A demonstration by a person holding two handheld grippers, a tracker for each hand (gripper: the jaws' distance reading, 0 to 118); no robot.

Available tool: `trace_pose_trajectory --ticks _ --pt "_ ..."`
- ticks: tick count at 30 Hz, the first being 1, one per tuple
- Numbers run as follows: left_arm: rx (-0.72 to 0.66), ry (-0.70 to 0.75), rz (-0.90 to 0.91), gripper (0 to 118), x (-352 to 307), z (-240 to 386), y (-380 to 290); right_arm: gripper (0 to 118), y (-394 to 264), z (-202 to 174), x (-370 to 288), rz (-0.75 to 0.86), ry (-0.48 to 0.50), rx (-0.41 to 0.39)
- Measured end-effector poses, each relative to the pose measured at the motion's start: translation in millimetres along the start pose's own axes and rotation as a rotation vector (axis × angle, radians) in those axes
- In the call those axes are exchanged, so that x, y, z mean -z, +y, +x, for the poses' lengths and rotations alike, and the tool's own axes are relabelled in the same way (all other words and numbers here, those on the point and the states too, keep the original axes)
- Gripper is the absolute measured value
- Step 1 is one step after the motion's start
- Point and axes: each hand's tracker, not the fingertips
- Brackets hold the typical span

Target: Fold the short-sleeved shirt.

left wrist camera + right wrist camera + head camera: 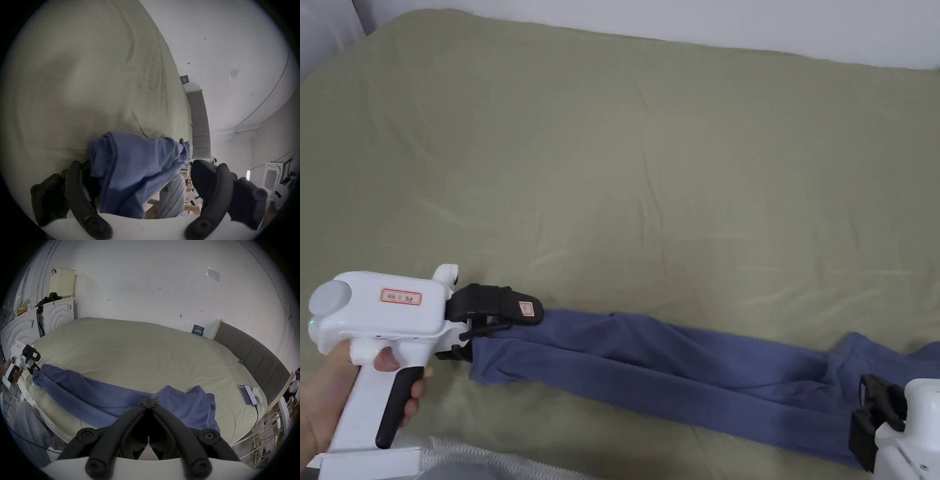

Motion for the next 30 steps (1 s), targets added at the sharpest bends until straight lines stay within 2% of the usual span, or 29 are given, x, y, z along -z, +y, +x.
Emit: trace_pose_trajectory --ticks 1,2,3,5,6,12,20,22,25,30 --pt "0.007 0.017 -0.002 93 3 6 0 0 0 1 -1 0.000 -0.002 0.003" --pt "0.014 0.033 -0.004 41 6 12 0 0 1 3 -2 0.001 -0.004 0.005" --pt "0.031 0.131 -0.004 13 8 15 -2 0 2 4 -2 0.004 -0.005 0.008" --pt "0.067 0.246 -0.031 13 19 18 -4 0 4 8 -4 0.010 -0.004 0.017" --pt "0.060 0.191 -0.018 13 17 19 -4 0 6 8 -5 0.014 -0.005 0.019" --pt "0.023 0.223 0.073 13 -31 38 -6 0 18 15 -9 0.050 -0.002 0.034" --pt "0.060 0.370 0.213 13 -103 81 -19 0 22 20 -9 0.078 0.017 0.048" --pt "0.091 0.389 0.198 13 -100 99 -22 0 21 21 -8 0.079 0.022 0.051" --pt "0.216 0.449 0.157 13 -75 134 -27 0 21 23 -9 0.082 0.028 0.057" --pt "0.352 0.476 0.082 13 -2 185 -40 0 22 27 -13 0.093 0.020 0.052"
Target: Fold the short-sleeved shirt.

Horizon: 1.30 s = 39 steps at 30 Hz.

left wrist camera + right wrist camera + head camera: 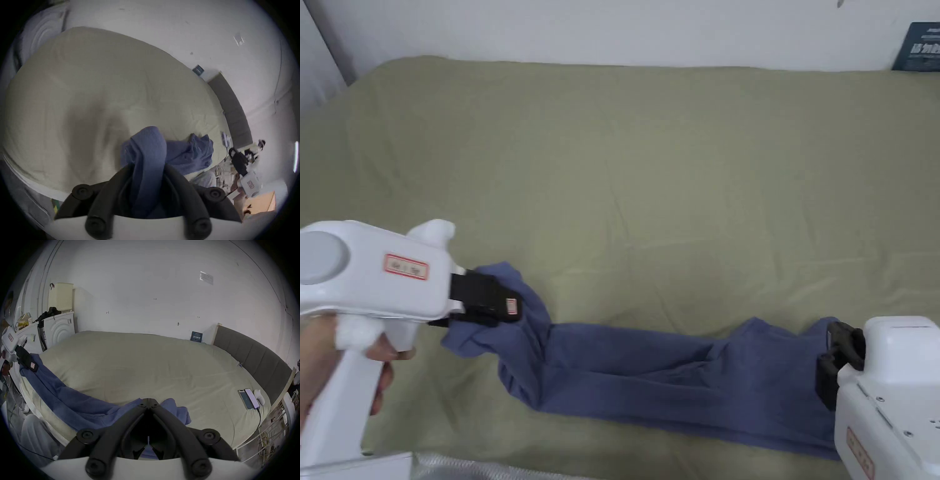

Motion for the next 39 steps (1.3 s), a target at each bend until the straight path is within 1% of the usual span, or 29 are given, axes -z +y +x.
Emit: trace_pose_trajectory --ticks 5,8,12,13,16,17,18,20,21,24,25,26,27,28,29,30,32,34,36,39 --pt "0.129 0.063 -0.043 13 63 68 -8 0 -2 9 -2 0.003 -0.022 0.009" --pt "0.175 0.094 -0.080 13 103 90 -16 0 -4 13 0 -0.008 -0.034 0.013" --pt "0.168 0.095 -0.117 13 149 96 -23 0 -7 18 0 -0.020 -0.043 0.023" --pt "0.188 0.104 -0.129 13 155 99 -25 0 -7 18 0 -0.024 -0.046 0.023" --pt "0.188 0.103 -0.139 15 166 96 -32 0 -9 20 1 -0.032 -0.049 0.021" --pt "0.173 0.078 -0.123 21 166 95 -32 0 -10 21 1 -0.035 -0.049 0.020" --pt "0.145 0.008 -0.110 43 165 91 -32 0 -10 21 2 -0.037 -0.051 0.020" --pt "0.073 -0.084 -0.128 112 166 88 -33 0 -11 21 3 -0.045 -0.051 0.025" --pt "0.067 -0.106 -0.109 118 163 92 -33 0 -12 21 3 -0.049 -0.049 0.027" --pt "0.096 -0.135 -0.055 118 147 93 -29 0 -12 20 3 -0.052 -0.047 0.029" --pt "0.095 -0.153 -0.035 114 140 94 -27 0 -12 19 2 -0.052 -0.045 0.028" --pt "0.087 -0.200 -0.015 102 128 90 -24 0 -12 19 2 -0.053 -0.044 0.025" --pt "0.071 -0.224 -0.004 81 117 86 -23 0 -12 18 2 -0.052 -0.044 0.023" --pt "0.053 -0.242 0.029 43 106 80 -22 0 -12 18 2 -0.052 -0.043 0.022" --pt "0.043 -0.250 0.062 0 98 74 -20 0 -11 17 2 -0.052 -0.041 0.022" --pt "0.013 -0.212 0.095 0 93 67 -21 0 -11 17 2 -0.052 -0.040 0.024" --pt "0.021 -0.188 0.046 0 94 52 -18 0 -10 16 3 -0.053 -0.035 0.028" --pt "-0.033 -0.162 0.024 0 105 41 -22 0 -9 16 3 -0.054 -0.031 0.032" --pt "-0.073 -0.196 -0.046 0 128 35 -27 0 -10 15 3 -0.056 -0.030 0.029" --pt "-0.101 -0.253 -0.131 0 165 51 -39 0 -11 16 5 -0.063 -0.031 0.026"
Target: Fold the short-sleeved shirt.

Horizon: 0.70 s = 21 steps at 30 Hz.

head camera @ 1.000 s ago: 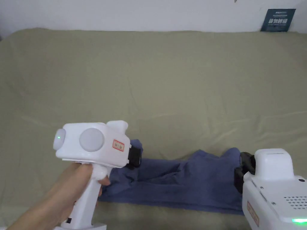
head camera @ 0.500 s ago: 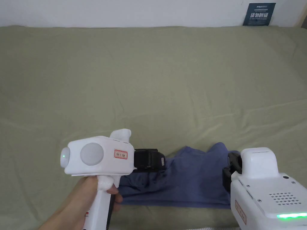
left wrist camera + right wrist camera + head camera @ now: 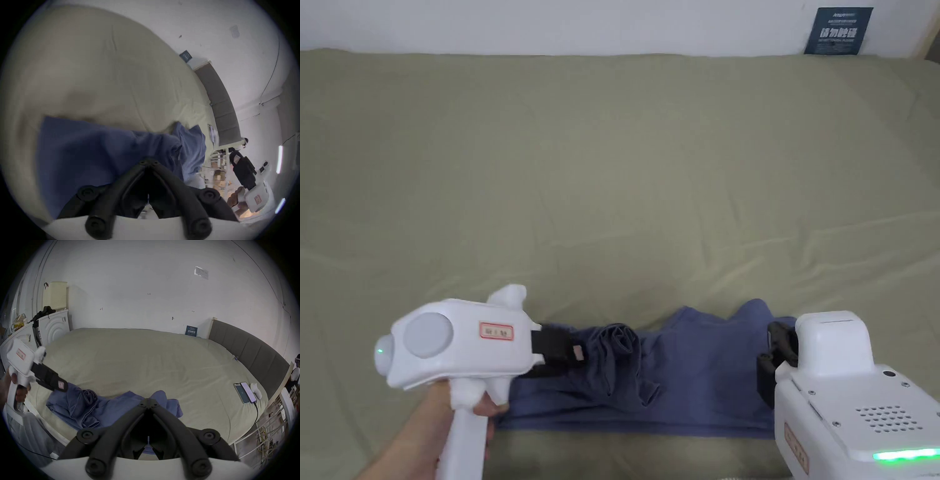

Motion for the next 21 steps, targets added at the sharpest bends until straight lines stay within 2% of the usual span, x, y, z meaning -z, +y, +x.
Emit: trace_pose_trajectory --ticks 2,3,5,6,8,9,12,16,18,21 --pt "-0.028 -0.091 -0.048 0 35 7 -9 0 -1 2 2 -0.010 -0.005 -0.002" --pt "-0.028 -0.089 -0.067 0 51 15 -13 0 -2 4 3 -0.014 -0.007 -0.001" --pt "0.095 0.062 -0.079 0 80 30 -22 0 -4 6 6 -0.026 -0.015 -0.004" --pt "0.085 0.024 -0.024 0 77 27 -23 0 -5 8 7 -0.029 -0.017 -0.004" --pt "-0.016 -0.030 -0.044 0 69 19 -18 0 -5 8 7 -0.034 -0.021 -0.002" --pt "-0.023 -0.057 -0.051 0 65 16 -17 0 -6 8 7 -0.035 -0.021 -0.001" --pt "-0.022 -0.066 -0.057 0 36 7 -11 0 -6 6 10 -0.039 -0.020 -0.003" --pt "0.039 -0.081 0.063 0 -41 -5 -6 0 -3 1 9 -0.023 -0.014 0.008" --pt "0.052 -0.040 0.109 0 -81 -17 -6 0 -1 -4 10 -0.019 -0.006 -0.008" --pt "0.070 0.115 0.155 0 -112 -38 -1 0 1 -10 10 -0.016 0.006 -0.021"
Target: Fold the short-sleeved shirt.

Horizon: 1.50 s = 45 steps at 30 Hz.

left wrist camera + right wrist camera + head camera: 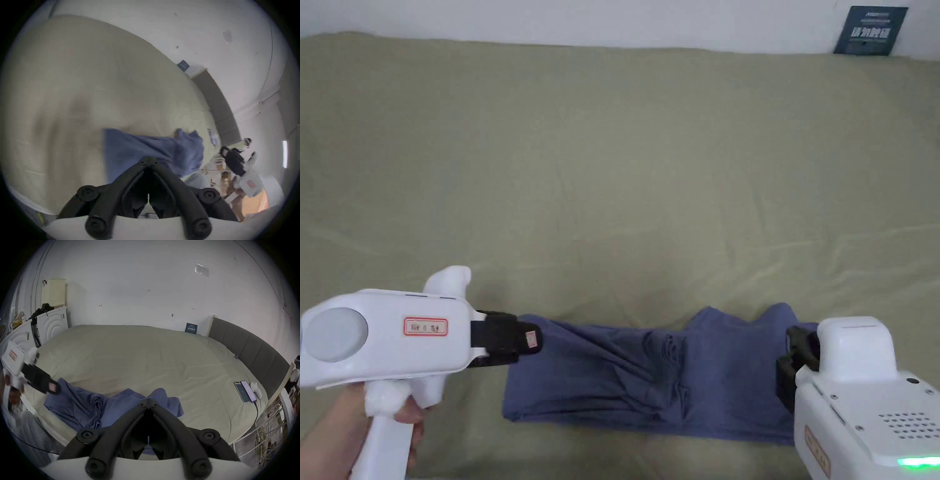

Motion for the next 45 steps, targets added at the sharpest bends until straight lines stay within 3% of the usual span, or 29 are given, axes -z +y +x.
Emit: trace_pose_trajectory --ticks 3,10,12,13,14,15,17,18,25,27,28,29,30,37,45 --pt "-0.011 0.073 -0.040 0 -5 -24 3 0 1 -6 2 -0.003 0.014 0.005" --pt "-0.028 0.064 -0.087 1 7 -44 5 0 -1 -12 4 -0.018 0.019 -0.022" --pt "-0.034 0.028 -0.099 26 12 -44 5 0 -1 -12 6 -0.025 0.020 -0.017" --pt "-0.035 0.005 -0.104 54 14 -44 5 0 -1 -12 6 -0.027 0.020 -0.016" --pt "-0.035 -0.027 -0.108 97 18 -45 6 0 -2 -12 7 -0.029 0.020 -0.016" --pt "-0.051 -0.068 -0.126 97 23 -46 6 0 -2 -13 7 -0.030 0.022 -0.017" --pt "-0.082 -0.148 -0.165 117 35 -49 5 0 -3 -13 8 -0.033 0.024 -0.020" --pt "-0.100 -0.172 -0.155 118 39 -51 5 0 -3 -13 7 -0.034 0.025 -0.021" --pt "-0.237 -0.411 -0.187 114 77 -49 3 0 -4 -10 6 -0.041 0.020 -0.021" --pt "-0.205 -0.348 -0.207 107 88 -39 1 0 -3 -8 5 -0.036 0.016 -0.016" --pt "-0.168 -0.317 -0.200 95 87 -33 2 0 -2 -7 5 -0.034 0.014 -0.013" --pt "-0.161 -0.297 -0.195 49 83 -29 4 0 -1 -6 5 -0.030 0.012 -0.010" --pt "-0.163 -0.216 -0.184 15 81 -26 4 0 -1 -5 4 -0.026 0.011 -0.006" --pt "-0.134 -0.162 -0.137 15 45 -18 7 0 7 -4 -1 0.005 0.021 0.000" --pt "-0.112 0.071 0.082 15 -68 -32 20 0 14 -5 -5 0.074 0.033 0.017"
